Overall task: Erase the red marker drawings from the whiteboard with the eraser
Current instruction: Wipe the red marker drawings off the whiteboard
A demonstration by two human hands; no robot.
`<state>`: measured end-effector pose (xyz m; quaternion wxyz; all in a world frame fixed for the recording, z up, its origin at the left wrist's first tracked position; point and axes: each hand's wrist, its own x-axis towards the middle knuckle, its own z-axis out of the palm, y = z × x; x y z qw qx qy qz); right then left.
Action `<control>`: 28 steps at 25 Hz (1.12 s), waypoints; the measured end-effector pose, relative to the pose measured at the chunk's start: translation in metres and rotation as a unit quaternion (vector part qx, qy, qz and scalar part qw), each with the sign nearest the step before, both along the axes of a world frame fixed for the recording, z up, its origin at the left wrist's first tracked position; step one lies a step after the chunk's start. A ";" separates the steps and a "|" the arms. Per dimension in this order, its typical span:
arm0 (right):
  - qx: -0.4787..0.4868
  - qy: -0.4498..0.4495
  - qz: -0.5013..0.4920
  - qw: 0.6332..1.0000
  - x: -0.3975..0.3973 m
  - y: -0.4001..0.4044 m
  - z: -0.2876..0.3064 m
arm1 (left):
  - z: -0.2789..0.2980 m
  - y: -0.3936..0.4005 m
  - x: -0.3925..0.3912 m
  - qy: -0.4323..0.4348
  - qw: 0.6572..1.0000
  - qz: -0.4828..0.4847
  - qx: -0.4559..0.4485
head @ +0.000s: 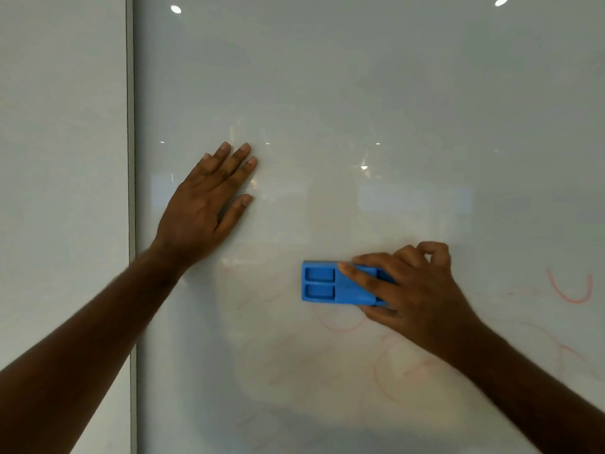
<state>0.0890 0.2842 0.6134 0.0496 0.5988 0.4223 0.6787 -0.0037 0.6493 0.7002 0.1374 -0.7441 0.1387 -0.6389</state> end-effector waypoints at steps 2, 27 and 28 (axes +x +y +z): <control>0.052 0.007 0.005 0.999 -0.002 0.002 0.025 | -0.002 0.000 0.000 -0.025 0.999 -0.004 -0.021; 0.066 0.044 0.077 0.994 -0.032 0.110 0.052 | -0.009 0.014 -0.002 -0.046 0.992 0.013 -0.114; 0.053 0.045 0.075 0.995 -0.035 0.121 0.042 | -0.010 0.015 -0.002 -0.046 0.992 0.008 -0.116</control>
